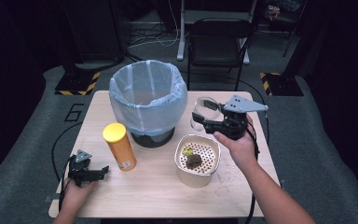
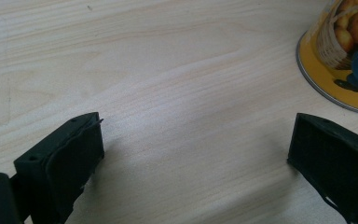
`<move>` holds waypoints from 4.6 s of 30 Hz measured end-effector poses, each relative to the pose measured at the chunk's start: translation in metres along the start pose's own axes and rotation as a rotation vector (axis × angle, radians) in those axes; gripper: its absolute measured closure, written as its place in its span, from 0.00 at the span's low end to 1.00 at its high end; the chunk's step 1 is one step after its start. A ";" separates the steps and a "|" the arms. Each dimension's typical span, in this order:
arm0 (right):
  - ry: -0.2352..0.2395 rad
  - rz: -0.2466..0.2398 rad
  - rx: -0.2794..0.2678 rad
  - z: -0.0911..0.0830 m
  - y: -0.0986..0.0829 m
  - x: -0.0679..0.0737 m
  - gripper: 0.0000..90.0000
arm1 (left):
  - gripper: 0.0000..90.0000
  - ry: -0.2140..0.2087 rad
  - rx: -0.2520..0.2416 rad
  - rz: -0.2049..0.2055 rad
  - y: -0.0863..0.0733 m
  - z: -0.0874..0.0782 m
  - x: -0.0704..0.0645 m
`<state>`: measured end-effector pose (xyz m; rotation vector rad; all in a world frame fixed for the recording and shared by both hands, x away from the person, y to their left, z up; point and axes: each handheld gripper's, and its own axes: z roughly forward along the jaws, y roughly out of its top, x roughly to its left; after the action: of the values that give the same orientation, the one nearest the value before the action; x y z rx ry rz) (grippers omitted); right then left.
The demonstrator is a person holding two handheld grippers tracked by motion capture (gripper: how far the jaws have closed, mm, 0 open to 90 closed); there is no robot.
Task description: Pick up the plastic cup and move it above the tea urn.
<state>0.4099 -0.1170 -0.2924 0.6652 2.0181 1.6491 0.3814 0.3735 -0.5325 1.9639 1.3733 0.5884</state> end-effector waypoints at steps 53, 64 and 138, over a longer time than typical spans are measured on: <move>-0.038 0.040 0.164 0.196 0.080 0.013 0.12 | 0.03 -0.005 0.019 -0.001 0.001 -0.001 0.000; -0.028 -0.001 0.169 0.178 0.083 0.016 0.15 | 0.07 0.001 0.015 0.002 0.001 -0.002 -0.001; -0.127 -0.059 0.227 0.023 0.005 -0.023 0.16 | 0.27 -0.227 -0.238 0.203 0.052 -0.013 -0.082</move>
<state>0.4426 -0.1124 -0.2912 0.7603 2.1286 1.3216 0.3771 0.2879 -0.4852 1.9198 0.9285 0.5730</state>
